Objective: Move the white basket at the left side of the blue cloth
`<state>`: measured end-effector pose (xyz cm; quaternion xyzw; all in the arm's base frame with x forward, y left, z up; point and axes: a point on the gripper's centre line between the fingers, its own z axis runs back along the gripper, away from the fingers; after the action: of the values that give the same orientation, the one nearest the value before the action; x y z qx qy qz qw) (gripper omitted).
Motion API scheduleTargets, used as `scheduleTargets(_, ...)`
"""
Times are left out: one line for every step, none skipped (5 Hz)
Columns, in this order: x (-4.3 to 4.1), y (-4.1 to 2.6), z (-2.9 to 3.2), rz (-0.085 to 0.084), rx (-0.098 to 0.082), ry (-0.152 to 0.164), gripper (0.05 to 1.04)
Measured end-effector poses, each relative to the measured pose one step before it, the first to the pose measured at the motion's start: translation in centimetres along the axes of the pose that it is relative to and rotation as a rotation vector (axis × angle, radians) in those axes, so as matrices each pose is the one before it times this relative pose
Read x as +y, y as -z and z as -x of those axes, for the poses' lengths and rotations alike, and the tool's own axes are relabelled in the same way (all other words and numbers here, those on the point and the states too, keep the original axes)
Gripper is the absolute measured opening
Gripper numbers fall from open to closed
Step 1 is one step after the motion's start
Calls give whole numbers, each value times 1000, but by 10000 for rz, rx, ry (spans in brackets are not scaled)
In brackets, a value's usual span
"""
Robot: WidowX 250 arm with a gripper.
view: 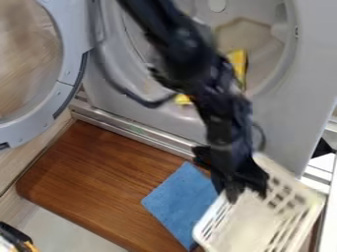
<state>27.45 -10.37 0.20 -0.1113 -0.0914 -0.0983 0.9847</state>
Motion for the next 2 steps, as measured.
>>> scheduleTargets(2376,-3004,1045,20,-179,250,89)
scheduleTargets(4508,-1749,1456,-420,513,-312,89)
